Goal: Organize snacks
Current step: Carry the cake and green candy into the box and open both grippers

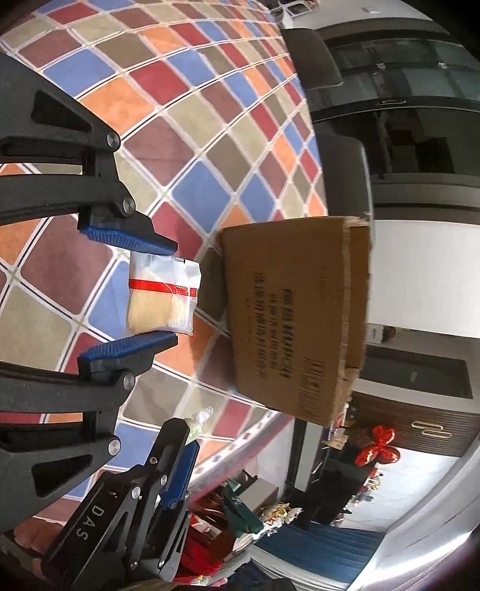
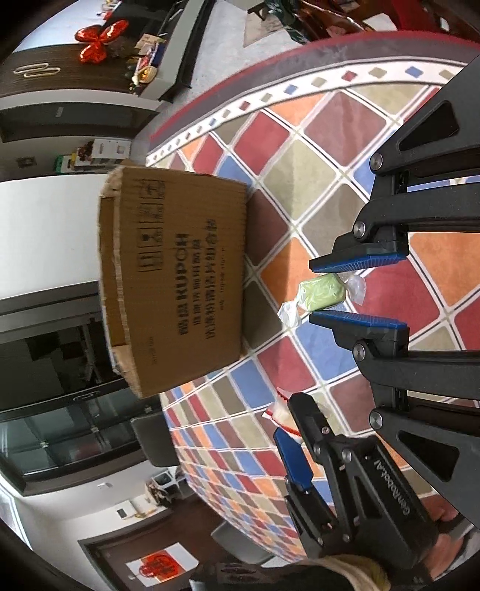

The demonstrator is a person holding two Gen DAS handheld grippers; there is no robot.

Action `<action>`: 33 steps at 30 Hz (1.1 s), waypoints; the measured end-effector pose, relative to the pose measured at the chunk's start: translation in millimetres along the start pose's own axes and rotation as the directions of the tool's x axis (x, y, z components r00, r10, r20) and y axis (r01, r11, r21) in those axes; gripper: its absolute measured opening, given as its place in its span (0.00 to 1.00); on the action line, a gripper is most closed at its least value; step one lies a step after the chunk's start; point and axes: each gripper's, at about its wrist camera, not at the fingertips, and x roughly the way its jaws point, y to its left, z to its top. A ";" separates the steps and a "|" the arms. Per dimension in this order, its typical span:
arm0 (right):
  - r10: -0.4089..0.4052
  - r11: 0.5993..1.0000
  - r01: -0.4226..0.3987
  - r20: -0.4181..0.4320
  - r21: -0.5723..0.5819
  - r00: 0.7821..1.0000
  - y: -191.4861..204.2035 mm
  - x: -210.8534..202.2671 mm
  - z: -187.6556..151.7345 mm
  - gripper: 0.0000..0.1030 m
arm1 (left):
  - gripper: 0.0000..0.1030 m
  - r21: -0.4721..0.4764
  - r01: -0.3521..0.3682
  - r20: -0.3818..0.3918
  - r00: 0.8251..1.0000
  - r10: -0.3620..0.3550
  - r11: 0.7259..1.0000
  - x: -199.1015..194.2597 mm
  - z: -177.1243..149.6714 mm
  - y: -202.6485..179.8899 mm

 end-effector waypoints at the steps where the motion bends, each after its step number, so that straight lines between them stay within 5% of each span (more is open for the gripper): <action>1: -0.001 1.000 0.001 0.011 -0.002 1.000 0.1 -3.9 1.9 0.21 | 0.40 0.004 0.001 0.013 1.000 -0.001 1.000 -4.5 3.6 -0.6; 19: -0.038 0.996 0.055 0.217 -0.074 0.975 6.6 -67.2 59.4 0.21 | 0.40 0.082 -0.013 0.203 0.979 -0.004 0.997 -59.2 74.7 -12.1; 33: -0.064 0.982 0.106 0.258 -0.153 0.964 8.8 -74.3 120.1 0.21 | 0.41 0.138 -0.051 0.222 0.975 0.019 0.989 -57.5 138.6 -14.1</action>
